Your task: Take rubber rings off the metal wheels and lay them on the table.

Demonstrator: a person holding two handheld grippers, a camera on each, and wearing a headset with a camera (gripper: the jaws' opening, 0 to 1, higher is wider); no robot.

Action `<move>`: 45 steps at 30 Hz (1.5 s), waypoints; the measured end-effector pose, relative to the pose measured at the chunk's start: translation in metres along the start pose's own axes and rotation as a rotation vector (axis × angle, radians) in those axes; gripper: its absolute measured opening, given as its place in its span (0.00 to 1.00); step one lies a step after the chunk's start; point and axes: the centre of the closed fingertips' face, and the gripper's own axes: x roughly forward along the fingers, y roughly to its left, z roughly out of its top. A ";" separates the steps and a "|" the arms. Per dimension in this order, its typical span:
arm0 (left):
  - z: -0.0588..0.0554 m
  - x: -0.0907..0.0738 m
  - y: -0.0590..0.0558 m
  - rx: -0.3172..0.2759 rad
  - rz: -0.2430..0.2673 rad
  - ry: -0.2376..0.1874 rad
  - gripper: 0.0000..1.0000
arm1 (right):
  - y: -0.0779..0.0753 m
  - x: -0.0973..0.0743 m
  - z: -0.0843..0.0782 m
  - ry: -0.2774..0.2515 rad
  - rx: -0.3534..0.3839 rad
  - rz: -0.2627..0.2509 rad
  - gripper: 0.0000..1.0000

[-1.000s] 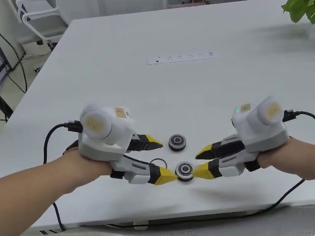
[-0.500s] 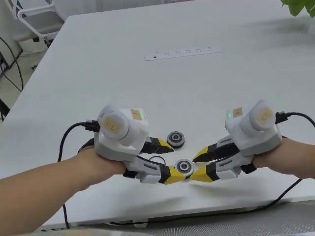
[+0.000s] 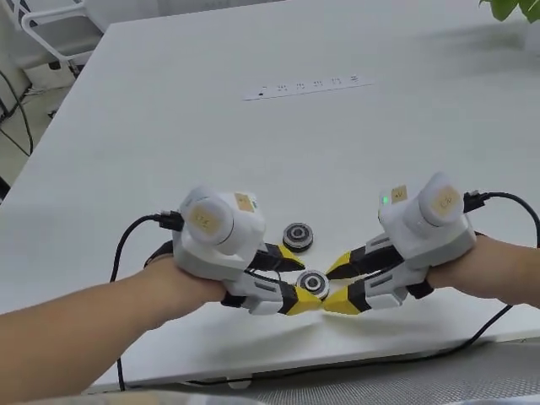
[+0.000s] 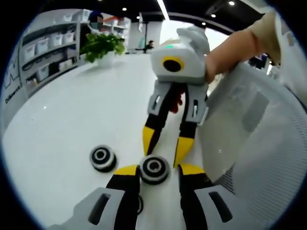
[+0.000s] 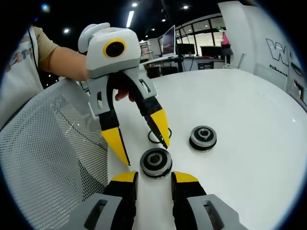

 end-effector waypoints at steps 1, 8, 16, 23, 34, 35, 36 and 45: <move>-0.001 0.001 0.000 0.003 -0.002 0.003 0.31 | 0.000 0.000 0.000 -0.001 0.003 0.000 0.26; -0.001 0.004 0.002 0.005 0.004 0.006 0.25 | 0.001 0.000 0.001 -0.004 0.005 -0.001 0.25; -0.002 0.004 0.001 0.053 0.021 0.010 0.20 | 0.002 0.001 0.000 -0.003 0.006 -0.004 0.25; -0.003 0.005 0.003 0.073 0.035 0.016 0.17 | 0.001 0.001 0.001 -0.006 0.009 -0.006 0.25; -0.002 0.005 0.005 0.092 0.057 0.015 0.14 | 0.002 0.004 0.004 -0.013 -0.007 -0.008 0.27; -0.002 0.005 0.005 0.090 0.059 0.015 0.14 | 0.002 0.005 0.004 -0.013 -0.010 -0.008 0.27; -0.002 0.005 0.005 0.090 0.061 0.015 0.14 | 0.003 0.005 0.004 -0.013 -0.015 -0.011 0.28; -0.002 0.005 0.005 0.080 0.072 0.005 0.14 | 0.001 0.013 0.009 -0.025 -0.051 -0.040 0.28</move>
